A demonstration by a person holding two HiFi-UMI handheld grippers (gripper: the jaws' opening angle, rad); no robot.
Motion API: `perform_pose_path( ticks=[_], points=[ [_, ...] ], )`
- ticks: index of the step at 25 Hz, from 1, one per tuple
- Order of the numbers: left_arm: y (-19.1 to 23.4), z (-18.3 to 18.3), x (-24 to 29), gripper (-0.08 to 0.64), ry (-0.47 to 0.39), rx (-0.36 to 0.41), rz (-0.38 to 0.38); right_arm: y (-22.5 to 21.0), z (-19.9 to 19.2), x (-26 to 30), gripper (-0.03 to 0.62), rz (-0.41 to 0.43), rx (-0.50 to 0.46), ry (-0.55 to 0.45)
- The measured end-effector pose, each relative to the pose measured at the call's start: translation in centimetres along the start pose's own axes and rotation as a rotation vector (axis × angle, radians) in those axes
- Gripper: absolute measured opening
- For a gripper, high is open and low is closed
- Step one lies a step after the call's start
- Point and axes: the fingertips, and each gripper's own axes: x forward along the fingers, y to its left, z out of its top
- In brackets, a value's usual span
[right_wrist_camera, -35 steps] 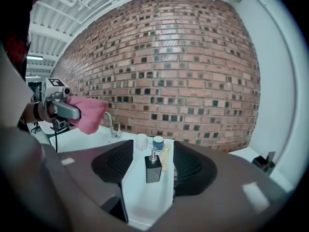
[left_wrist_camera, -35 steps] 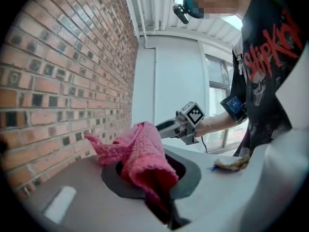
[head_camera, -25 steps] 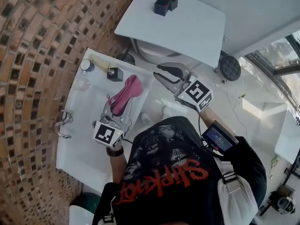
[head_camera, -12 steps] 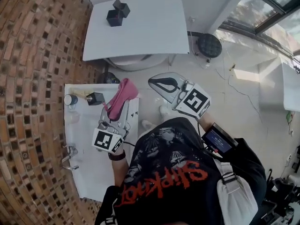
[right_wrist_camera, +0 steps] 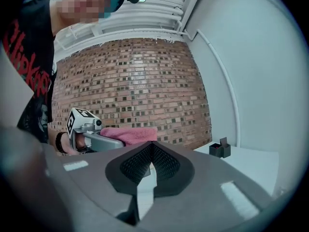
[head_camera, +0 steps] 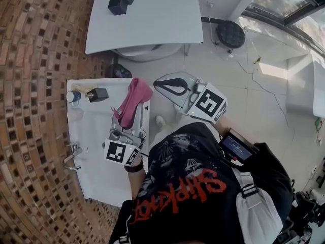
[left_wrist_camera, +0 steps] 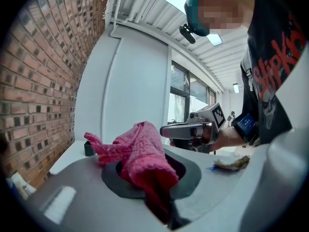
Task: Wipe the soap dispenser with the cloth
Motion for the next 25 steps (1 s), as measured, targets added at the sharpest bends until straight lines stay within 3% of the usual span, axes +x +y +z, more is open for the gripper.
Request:
perform_pose_path(
  ticks=[9, 17, 21, 25],
  points=[
    [-1.6, -1.5, -7.1, 0.051, -0.02, -0.016, 0.067, 8.2, 0.2, 2.1, 0.002, 0.09, -0.048, -0.001],
    [-4.5, -4.5, -21.0, 0.051, -0.06, -0.021, 0.08, 22.7, -0.6, 4.6, 0.0, 0.079, -0.111, -0.024],
    [-6.7, -6.6, -26.8, 0.051, -0.053, -0.03, 0.048, 29.3, -1.5, 4.8, 0.0, 0.051, -0.072, -0.047],
    [-8.6, -7.5, -30.8, 0.051, -0.054, -0.045, 0.017, 33.2, -2.7, 4.6, 0.0, 0.02, -0.01, -0.01]
  ],
)
